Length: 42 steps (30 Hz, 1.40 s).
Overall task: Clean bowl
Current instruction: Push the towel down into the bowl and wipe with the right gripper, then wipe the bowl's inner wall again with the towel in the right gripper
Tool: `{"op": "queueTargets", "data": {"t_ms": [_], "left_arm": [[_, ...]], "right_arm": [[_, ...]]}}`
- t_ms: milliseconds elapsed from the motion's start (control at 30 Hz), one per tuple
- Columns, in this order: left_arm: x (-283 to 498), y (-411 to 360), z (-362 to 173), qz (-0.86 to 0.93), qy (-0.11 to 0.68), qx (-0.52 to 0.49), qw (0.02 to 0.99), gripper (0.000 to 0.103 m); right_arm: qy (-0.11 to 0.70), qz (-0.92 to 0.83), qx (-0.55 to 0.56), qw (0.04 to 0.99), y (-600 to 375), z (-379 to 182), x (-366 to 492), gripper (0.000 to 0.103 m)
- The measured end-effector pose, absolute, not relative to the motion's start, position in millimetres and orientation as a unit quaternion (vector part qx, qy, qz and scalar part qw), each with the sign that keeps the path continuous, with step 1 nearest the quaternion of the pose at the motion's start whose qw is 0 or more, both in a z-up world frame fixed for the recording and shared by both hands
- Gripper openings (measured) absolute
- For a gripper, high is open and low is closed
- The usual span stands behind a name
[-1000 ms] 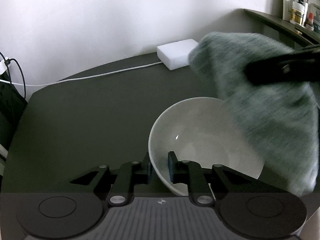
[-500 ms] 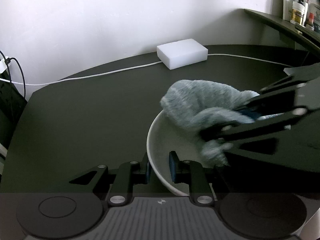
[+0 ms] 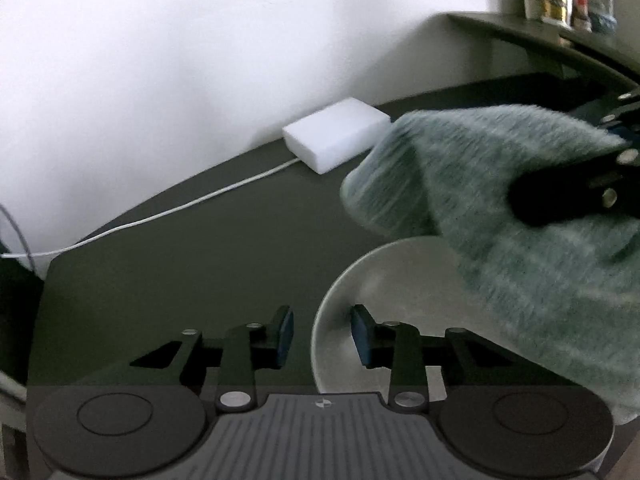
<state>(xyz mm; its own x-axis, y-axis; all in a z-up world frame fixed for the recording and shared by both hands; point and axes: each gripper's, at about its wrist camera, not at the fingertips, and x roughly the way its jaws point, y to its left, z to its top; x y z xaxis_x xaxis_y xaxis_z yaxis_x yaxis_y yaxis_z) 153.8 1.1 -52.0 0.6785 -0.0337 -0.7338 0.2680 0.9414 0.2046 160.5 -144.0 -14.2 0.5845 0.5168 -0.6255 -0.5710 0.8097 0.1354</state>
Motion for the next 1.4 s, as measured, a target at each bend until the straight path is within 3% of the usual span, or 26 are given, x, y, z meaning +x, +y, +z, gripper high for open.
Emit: {"op": "queueTargets", "data": {"t_ms": [167,400,733,867,1100,1333,1400], "left_arm": [[134.7,1.0,-53.8,-0.044,0.404,0.122,0.906,0.011],[126.9,2.4,-59.0,-0.034,0.405,0.109,0.907,0.013],[125.1,4.1,-59.6,-0.037,0.407,0.098,0.907,0.015],[123.5,4.0,-59.8,-0.038,0.406,0.095,0.908,0.015],[121.8,1.3,-60.2,-0.037,0.406,0.107,0.907,0.017],[122.2,0.5,-61.0,-0.032,0.405,0.103,0.908,0.017],[123.2,0.8,-61.3,-0.033,0.405,0.101,0.908,0.017]], "right_arm": [[0.370,0.332,-0.047,0.866,-112.8,-38.5,178.6,0.018],[0.414,0.334,-0.068,0.844,-78.4,-71.8,198.4,0.015],[0.328,0.257,-0.082,0.906,-121.6,-30.7,159.6,0.017],[0.340,0.308,-0.042,0.887,-126.2,-23.5,165.0,0.018],[0.395,0.332,-0.074,0.854,-69.6,-57.8,191.3,0.018],[0.362,0.265,-0.064,0.891,-103.9,-43.5,171.3,0.014],[0.349,0.254,-0.053,0.900,-120.8,-36.3,161.5,0.018]]}}
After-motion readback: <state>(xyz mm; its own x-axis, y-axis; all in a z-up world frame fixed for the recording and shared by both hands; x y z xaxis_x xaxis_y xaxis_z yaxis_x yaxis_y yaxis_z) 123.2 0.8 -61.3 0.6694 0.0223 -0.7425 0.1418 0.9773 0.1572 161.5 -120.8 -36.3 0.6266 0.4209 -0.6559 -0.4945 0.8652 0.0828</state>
